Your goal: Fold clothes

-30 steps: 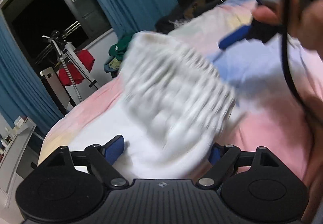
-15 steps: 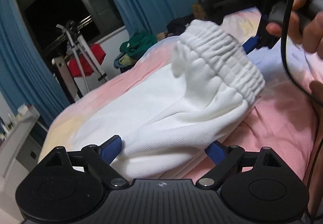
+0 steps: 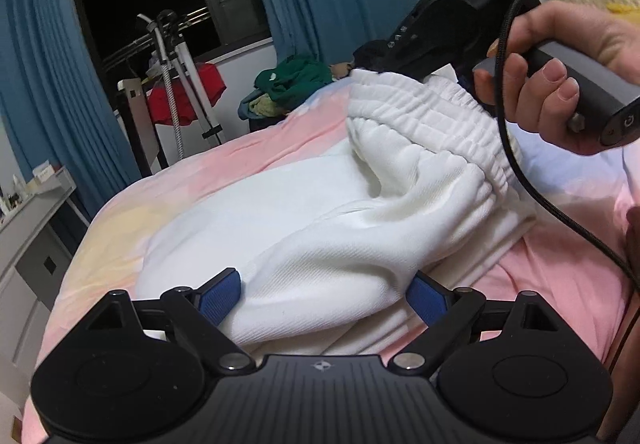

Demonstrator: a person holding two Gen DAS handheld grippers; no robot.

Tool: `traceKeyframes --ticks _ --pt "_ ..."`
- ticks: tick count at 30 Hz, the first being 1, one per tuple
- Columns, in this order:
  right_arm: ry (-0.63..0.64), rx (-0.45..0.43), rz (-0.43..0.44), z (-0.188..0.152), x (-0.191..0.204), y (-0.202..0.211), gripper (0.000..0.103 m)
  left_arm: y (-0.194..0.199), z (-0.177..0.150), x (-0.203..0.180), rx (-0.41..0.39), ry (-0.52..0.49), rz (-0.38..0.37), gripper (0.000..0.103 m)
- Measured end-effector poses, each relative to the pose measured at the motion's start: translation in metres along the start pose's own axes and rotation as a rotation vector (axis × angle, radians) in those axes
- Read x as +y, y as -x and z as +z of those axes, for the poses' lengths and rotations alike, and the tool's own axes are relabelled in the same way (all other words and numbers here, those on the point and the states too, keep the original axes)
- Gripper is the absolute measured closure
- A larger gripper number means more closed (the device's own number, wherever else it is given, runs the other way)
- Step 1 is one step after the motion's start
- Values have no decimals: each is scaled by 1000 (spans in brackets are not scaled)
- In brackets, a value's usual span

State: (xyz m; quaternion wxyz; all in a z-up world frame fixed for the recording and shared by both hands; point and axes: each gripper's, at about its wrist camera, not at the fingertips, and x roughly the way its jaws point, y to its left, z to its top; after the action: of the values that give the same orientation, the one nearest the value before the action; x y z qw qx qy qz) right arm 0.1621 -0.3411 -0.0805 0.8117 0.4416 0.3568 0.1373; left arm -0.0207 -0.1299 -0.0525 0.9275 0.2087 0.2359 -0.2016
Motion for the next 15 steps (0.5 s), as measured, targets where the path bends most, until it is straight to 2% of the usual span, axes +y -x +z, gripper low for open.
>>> traceKeyframes --ticks 7,9,11,13,14,15 --pt "16 -123 173 26 22 25 83 3 1 5 -26 30 16 12" --pt "38 -132 148 34 20 26 83 -4 -1 5 3 32 19 13" --pt "52 -118 45 39 6 17 82 -11 -4 6 33 34 22 13" --pt "11 -70 -75 38 -21 5 81 -16 -5 6 54 42 15 14" --pt "-17 -49 -109 36 -35 1 81 -16 -6 5 56 46 12 14" --pt "-47 -44 -99 34 -43 3 82 -16 -6 4 57 44 13 14"
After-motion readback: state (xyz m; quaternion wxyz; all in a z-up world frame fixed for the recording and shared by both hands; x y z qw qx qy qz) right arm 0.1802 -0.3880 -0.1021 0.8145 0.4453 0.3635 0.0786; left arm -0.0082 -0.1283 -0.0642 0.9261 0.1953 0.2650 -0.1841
